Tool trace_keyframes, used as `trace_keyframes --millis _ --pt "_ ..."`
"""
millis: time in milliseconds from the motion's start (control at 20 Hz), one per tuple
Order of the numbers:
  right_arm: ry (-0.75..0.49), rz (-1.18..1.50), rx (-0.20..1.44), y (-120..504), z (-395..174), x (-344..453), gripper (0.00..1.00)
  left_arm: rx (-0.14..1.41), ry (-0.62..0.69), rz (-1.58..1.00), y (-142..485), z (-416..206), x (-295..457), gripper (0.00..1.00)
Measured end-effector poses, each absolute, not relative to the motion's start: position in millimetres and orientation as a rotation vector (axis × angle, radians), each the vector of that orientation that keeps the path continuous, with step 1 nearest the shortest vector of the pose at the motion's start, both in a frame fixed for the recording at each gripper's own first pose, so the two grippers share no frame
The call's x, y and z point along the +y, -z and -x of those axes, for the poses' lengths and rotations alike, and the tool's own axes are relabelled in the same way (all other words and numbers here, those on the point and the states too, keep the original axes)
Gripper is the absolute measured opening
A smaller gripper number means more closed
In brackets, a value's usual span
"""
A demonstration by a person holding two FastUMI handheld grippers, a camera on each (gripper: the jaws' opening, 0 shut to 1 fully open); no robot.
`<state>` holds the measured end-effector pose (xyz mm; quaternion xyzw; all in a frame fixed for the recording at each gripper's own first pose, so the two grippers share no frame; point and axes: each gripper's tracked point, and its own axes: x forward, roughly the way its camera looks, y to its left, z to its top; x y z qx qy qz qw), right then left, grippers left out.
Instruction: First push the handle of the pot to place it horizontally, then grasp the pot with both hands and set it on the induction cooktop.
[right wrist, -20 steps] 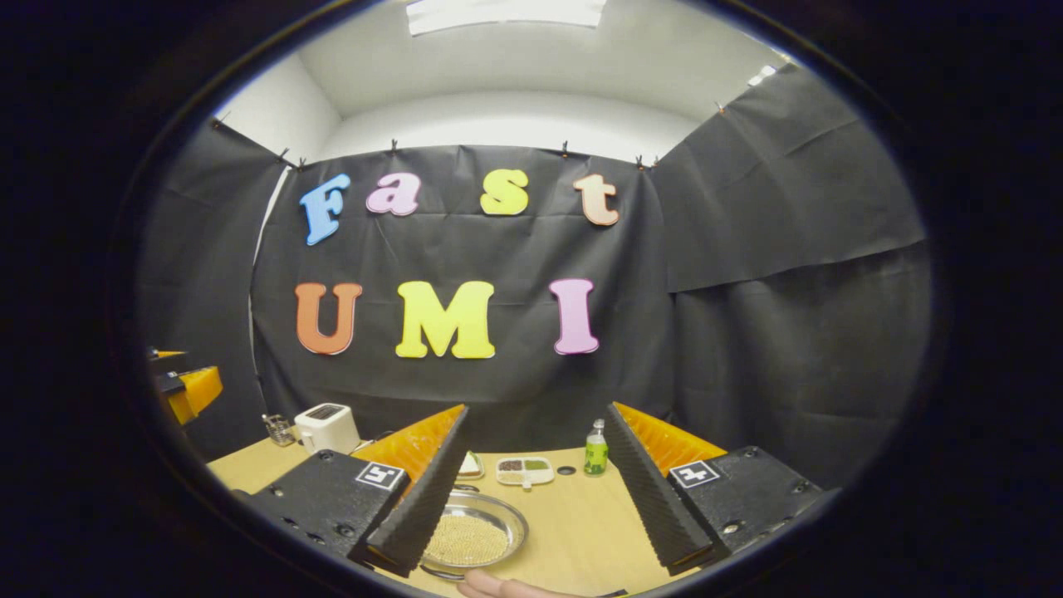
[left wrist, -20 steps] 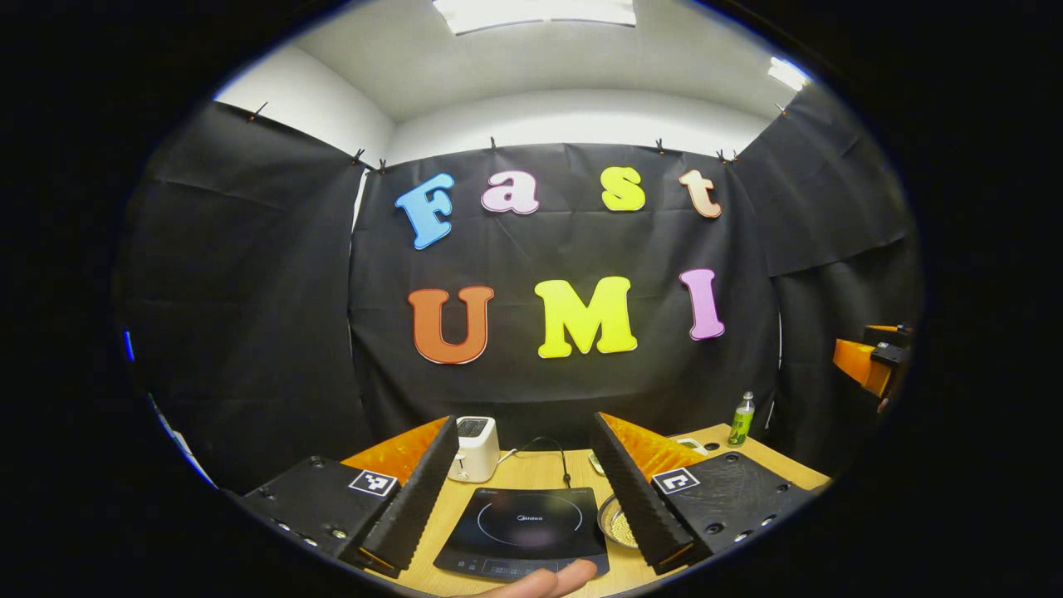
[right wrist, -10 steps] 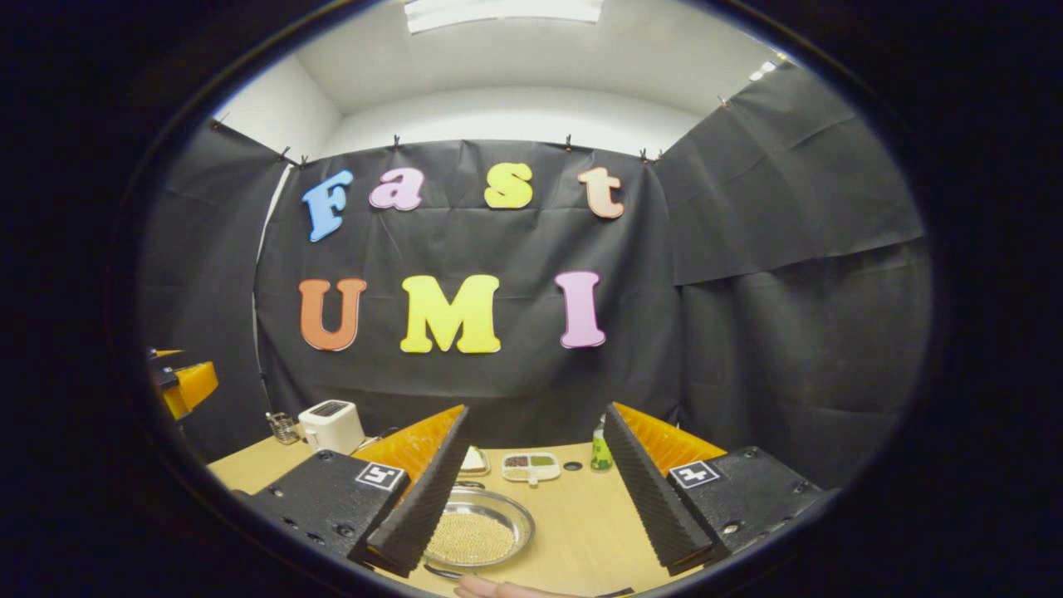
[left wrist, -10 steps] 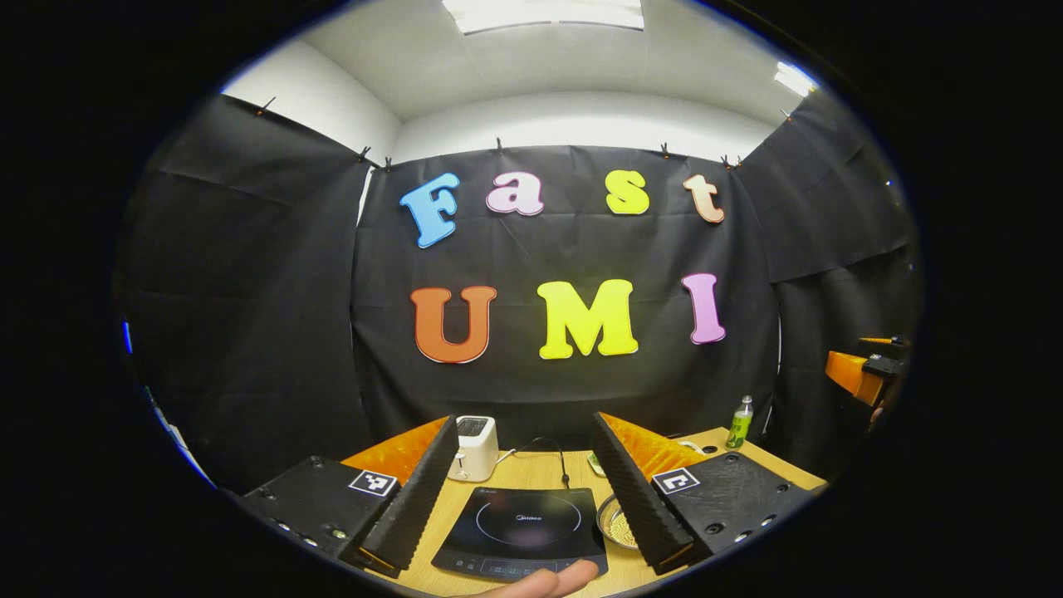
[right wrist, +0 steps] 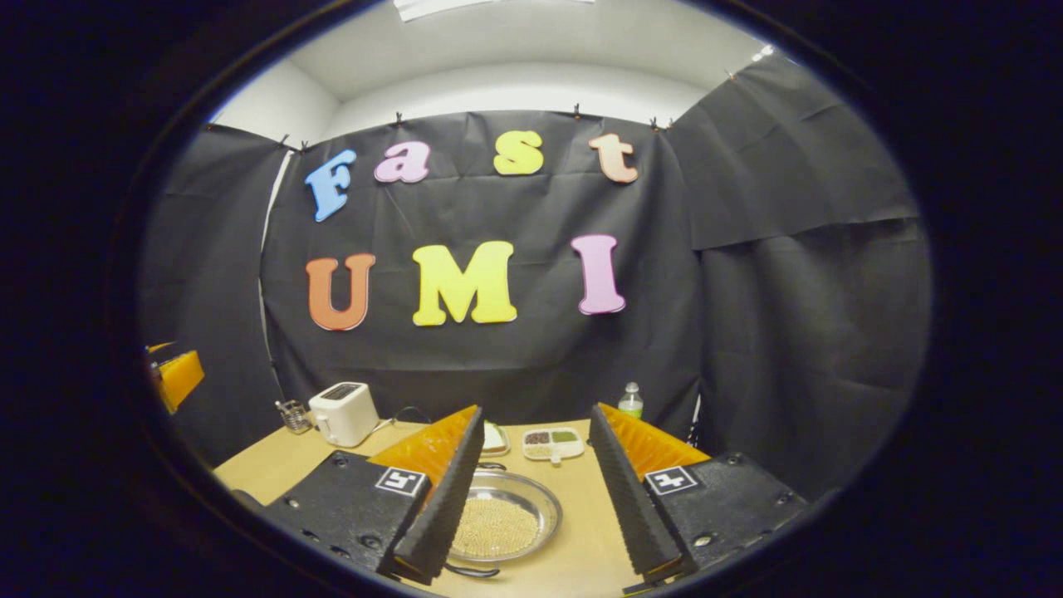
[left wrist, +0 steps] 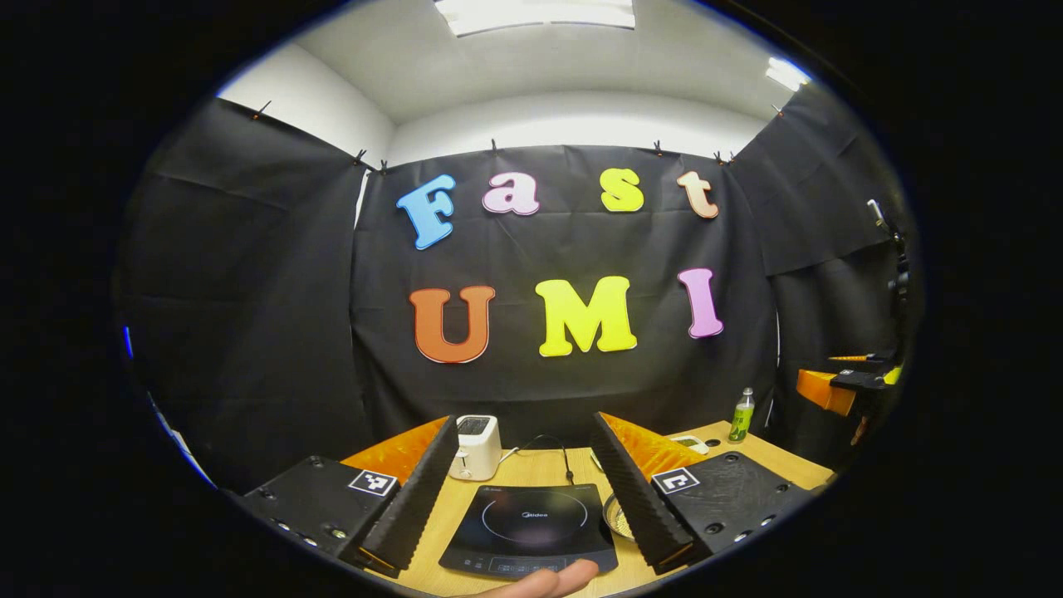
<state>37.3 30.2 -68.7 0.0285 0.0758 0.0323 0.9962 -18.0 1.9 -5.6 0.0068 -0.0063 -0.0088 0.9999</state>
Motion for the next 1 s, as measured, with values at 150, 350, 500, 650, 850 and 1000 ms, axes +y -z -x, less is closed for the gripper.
trace_keyframes --millis 150,350,500,650,850,1000 --pt "-0.101 -0.080 0.219 91 -47 47 0.67 -0.018 0.018 0.004 8 23 5 0.96" --pt "-0.204 -0.057 0.310 122 -53 77 0.37 -0.016 0.020 0.022 14 27 11 0.96" --pt "-0.224 -0.033 0.365 145 -56 90 0.00 -0.014 0.012 0.019 19 25 15 0.96" --pt "-0.224 -0.043 0.442 170 -56 102 0.04 -0.008 0.017 0.015 24 26 14 0.96" --pt "-0.251 -0.052 0.578 218 -51 124 0.01 0.000 0.023 0.006 34 28 15 0.95" --pt "-0.283 -0.067 0.671 252 -40 145 0.04 0.004 0.005 0.013 38 30 21 0.96"
